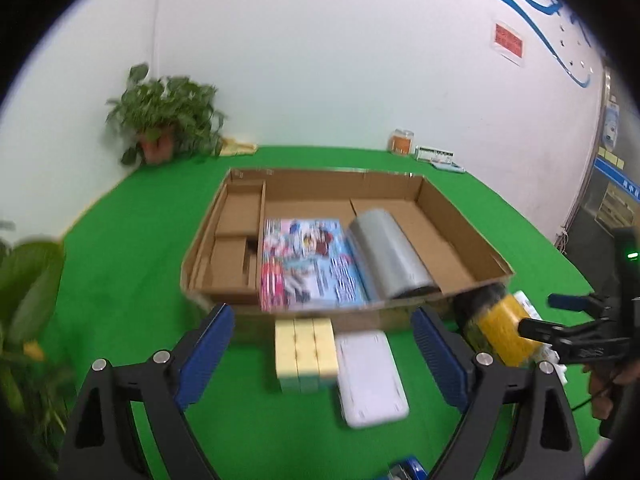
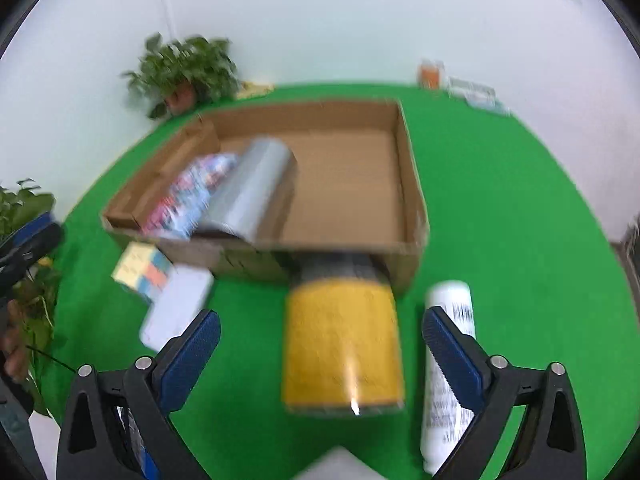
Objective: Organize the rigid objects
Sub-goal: 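Move the right gripper to the yellow chrysanthemum jar, then grasp the yellow jar with the right gripper and lift it, then carry the jar into the large box beside the cylinder and release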
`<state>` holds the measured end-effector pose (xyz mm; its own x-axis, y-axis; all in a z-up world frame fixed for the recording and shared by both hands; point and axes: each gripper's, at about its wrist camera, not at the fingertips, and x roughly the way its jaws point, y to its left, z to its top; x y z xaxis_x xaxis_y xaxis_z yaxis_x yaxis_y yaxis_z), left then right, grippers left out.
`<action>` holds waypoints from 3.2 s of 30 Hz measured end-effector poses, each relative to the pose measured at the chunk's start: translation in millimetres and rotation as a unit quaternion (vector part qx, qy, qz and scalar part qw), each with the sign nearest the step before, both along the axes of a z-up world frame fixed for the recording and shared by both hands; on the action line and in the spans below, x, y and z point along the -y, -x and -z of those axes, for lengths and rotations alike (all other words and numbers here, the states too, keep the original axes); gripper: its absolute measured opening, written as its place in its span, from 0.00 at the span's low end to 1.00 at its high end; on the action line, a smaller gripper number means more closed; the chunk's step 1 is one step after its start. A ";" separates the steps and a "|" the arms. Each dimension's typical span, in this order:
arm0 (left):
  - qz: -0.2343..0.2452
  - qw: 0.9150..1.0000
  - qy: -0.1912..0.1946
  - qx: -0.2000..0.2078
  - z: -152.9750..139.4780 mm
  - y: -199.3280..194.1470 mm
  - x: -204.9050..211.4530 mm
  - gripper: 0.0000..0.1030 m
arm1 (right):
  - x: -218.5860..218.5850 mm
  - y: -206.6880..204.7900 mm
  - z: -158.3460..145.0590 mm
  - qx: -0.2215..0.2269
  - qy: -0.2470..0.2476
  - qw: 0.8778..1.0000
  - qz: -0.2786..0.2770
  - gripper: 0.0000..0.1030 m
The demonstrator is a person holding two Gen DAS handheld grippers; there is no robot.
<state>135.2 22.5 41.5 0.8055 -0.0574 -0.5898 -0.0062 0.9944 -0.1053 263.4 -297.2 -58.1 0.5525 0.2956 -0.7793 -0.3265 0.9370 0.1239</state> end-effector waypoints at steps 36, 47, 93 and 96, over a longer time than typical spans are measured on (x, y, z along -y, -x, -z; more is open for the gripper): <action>0.204 0.889 0.281 -0.299 102.6 -110.7 75.7 0.84 | -38.7 -17.2 67.1 -0.212 -0.122 0.965 -0.098 0.81; 0.192 0.890 0.289 -0.295 101.2 -99.8 64.8 0.78 | -51.2 -6.9 63.7 -0.195 -0.106 0.972 -0.083 0.81; 0.239 0.941 0.202 -0.128 -69.0 -160.4 86.5 0.74 | -35.7 -59.0 -119.4 -0.031 -0.062 0.993 -0.093 0.81; 0.227 0.939 0.207 -0.153 -58.4 -181.6 90.5 0.74 | -33.3 -85.6 -113.7 -0.066 -0.067 0.991 -0.095 0.81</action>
<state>316.8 -68.0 99.9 0.4396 -0.6285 -0.6417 0.3152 0.7769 -0.5450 349.0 -263.9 55.6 0.3730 0.4909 -0.7873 -0.4690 0.8319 0.2965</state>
